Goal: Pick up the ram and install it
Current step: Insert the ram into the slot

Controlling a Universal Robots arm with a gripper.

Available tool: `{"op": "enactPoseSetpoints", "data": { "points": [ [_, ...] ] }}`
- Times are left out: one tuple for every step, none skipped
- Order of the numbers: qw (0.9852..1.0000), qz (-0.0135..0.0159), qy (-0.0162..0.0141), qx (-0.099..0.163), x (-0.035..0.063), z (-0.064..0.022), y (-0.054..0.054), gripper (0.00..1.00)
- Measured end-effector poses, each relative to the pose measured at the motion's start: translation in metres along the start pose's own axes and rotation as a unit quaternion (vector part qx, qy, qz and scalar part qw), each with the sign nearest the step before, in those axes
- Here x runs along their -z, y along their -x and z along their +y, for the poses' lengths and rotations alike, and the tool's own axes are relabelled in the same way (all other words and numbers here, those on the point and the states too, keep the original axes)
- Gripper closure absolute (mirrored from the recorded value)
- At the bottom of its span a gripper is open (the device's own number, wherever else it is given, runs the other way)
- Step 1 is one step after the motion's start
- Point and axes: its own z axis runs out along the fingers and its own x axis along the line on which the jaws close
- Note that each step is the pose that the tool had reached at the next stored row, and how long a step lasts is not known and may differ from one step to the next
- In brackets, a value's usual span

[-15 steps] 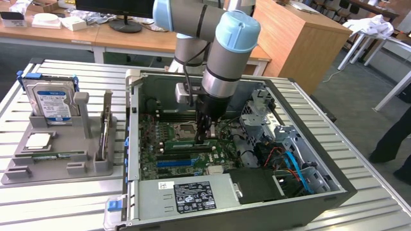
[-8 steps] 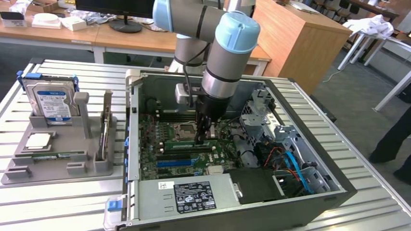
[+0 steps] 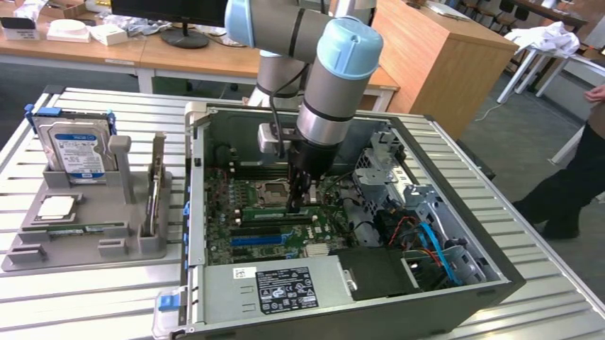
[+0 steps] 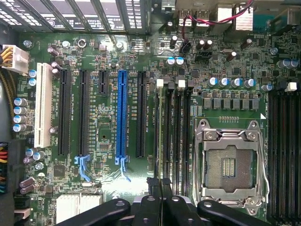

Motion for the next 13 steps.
{"op": "enactPoseSetpoints", "data": {
  "points": [
    [1.0000,0.0000,0.0000,0.000,0.0000,0.0000,-0.0001,0.89],
    [1.0000,0.0000,0.0000,0.000,0.0000,0.0000,-0.0001,0.89],
    [1.0000,0.0000,0.0000,0.000,0.0000,0.0000,-0.0007,0.89],
    [1.0000,0.0000,0.0000,0.000,0.0000,0.0000,-0.0007,0.89],
    [1.0000,0.0000,0.0000,0.000,0.0000,0.0000,-0.0007,0.89],
    [1.0000,0.0000,0.0000,0.000,0.0000,0.0001,-0.0007,0.89],
    [1.0000,0.0000,0.0000,0.000,0.0000,0.0001,-0.0007,0.89],
    [1.0000,0.0000,0.0000,0.000,0.0000,0.0001,-0.0007,0.89],
    [1.0000,0.0000,0.0000,0.000,0.0000,0.0002,-0.0007,0.89],
    [1.0000,0.0000,0.0000,0.000,0.0000,0.0004,-0.0007,0.89],
    [1.0000,0.0000,0.0000,0.000,-0.0001,0.0005,-0.0007,0.89],
    [1.0000,0.0000,0.0000,0.000,-0.0001,0.0006,-0.0007,0.89],
    [1.0000,0.0000,0.0000,0.000,-0.0001,0.0006,-0.0007,0.89]
  ]
}}
